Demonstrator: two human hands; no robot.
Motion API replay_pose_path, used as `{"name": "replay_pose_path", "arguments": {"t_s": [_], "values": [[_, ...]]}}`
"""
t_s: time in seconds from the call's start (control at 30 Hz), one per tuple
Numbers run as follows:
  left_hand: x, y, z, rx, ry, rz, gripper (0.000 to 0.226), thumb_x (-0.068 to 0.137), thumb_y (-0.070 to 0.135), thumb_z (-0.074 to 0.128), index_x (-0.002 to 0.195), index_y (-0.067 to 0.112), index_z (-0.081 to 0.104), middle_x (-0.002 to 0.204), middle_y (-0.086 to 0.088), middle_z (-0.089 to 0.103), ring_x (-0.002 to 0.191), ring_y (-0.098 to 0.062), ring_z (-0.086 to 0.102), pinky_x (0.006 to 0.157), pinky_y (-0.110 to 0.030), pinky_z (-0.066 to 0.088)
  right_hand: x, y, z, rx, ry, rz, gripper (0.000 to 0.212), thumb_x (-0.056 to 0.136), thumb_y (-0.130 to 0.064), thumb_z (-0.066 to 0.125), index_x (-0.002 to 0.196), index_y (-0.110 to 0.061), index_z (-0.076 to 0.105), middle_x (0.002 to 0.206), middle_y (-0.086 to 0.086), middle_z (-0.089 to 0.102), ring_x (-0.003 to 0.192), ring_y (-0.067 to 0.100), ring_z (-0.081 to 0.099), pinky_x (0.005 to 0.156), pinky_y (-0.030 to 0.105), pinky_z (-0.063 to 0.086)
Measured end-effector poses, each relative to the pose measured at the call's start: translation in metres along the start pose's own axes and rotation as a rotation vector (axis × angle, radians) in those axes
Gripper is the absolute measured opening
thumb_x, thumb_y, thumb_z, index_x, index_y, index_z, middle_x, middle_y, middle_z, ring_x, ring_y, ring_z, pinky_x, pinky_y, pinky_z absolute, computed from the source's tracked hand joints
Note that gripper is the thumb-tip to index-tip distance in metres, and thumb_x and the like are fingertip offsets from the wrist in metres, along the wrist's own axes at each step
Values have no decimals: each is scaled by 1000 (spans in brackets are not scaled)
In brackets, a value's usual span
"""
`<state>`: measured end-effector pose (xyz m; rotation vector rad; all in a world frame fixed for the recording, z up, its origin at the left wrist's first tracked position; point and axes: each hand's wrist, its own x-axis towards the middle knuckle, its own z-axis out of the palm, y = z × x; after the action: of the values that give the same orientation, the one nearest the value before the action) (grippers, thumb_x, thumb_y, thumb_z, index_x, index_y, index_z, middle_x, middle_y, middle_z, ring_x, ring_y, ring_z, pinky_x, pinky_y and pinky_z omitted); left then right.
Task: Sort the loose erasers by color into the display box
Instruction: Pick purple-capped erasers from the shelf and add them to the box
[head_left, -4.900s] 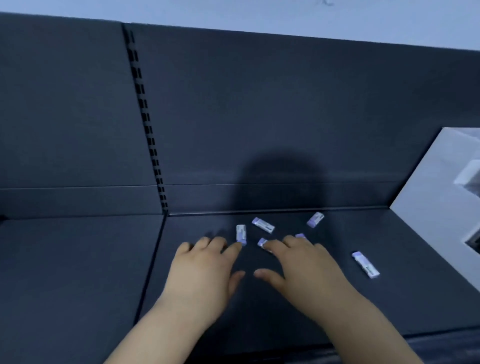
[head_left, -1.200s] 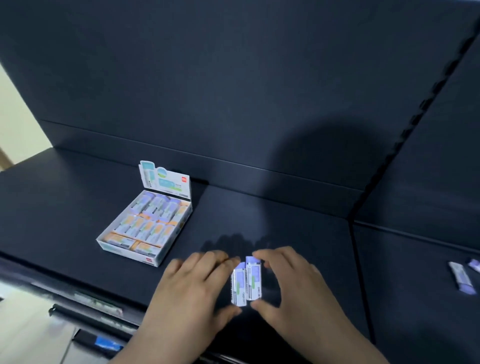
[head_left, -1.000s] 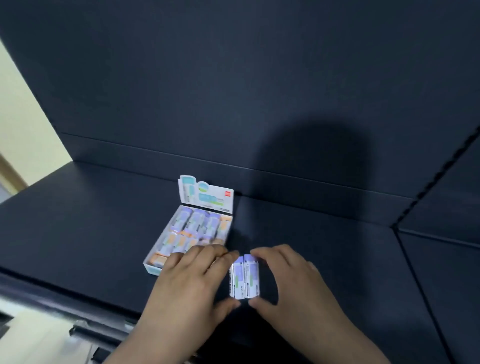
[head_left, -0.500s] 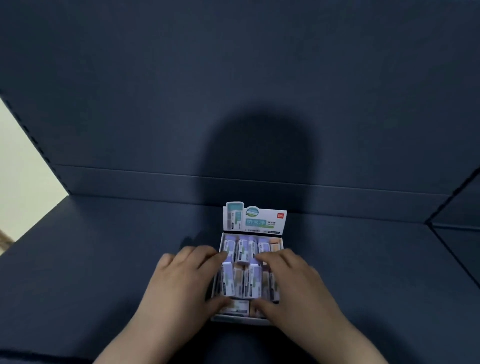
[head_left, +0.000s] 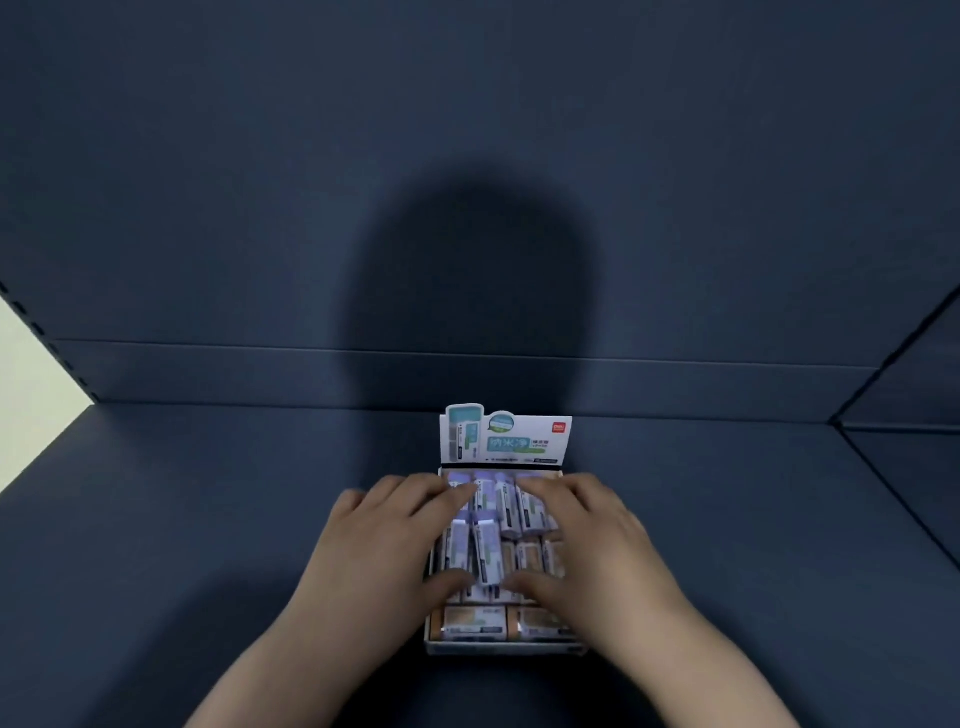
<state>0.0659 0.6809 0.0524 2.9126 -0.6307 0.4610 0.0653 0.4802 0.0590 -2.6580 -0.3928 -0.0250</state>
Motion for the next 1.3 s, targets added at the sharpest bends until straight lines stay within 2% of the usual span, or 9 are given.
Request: {"name": "replay_pose_path", "arguments": {"t_s": [0.23,0.37,0.57,0.73,0.8,0.87,0.97,1.23,1.3], "values": [[12,26,-3,-8,54,43,75,50,55,81,117,30,58,104,13,63,90,-11,59,67,-28,46,-11,18,-17,23,52,10,72,74,-50,70,134,-48,32,117,-20,34,118,4,37,92,17,28],[24,54,3,-11,90,97,67,57,56,70,117,31,54,102,12,63,90,-11,60,67,-30,48,-20,33,-26,19,32,23,74,74,-52,68,137,-45,30,124,-17,35,122,5,35,99,19,29],[46,110,6,-33,61,79,56,69,56,42,113,28,63,98,12,64,86,-13,62,66,-33,51,-40,76,-49,-1,-11,38,75,79,-57,61,141,-41,23,132,-15,30,127,7,30,104,22,26],[65,173,12,-1,-31,37,55,72,55,39,110,27,67,94,10,64,81,-15,63,63,-33,51,-64,127,-80,-76,-9,6,74,81,-59,56,143,-40,20,131,-15,31,124,7,31,102,24,28],[74,204,17,34,-90,19,52,75,55,42,112,28,66,97,10,65,84,-16,63,65,-35,50,-74,152,-96,-126,-16,-7,73,84,-59,53,144,-39,17,131,-13,31,124,8,32,103,25,29],[82,231,23,51,-166,-23,50,77,56,57,120,30,61,107,10,63,93,-17,61,73,-36,47,-83,175,-110,-182,-38,-13,72,86,-60,49,145,-38,14,132,-10,31,124,11,32,103,28,29],[91,278,32,61,-165,-85,60,50,53,83,102,27,71,88,7,68,75,-17,66,58,-33,50,-100,212,-133,-260,-75,-29,70,88,-60,43,146,-36,11,134,-7,32,124,14,32,102,30,30],[90,361,49,79,-205,-148,57,46,46,86,95,20,73,80,0,68,70,-23,65,55,-38,48,-136,270,-158,-313,-128,-46,68,89,-59,41,146,-33,15,134,-5,34,124,17,34,101,33,30],[91,374,44,83,-250,-166,58,56,49,81,106,22,70,91,-1,67,82,-24,64,64,-40,48,-144,275,-160,-307,-132,-50,67,89,-59,41,146,-33,15,134,-5,34,124,17,34,101,34,30]]}}
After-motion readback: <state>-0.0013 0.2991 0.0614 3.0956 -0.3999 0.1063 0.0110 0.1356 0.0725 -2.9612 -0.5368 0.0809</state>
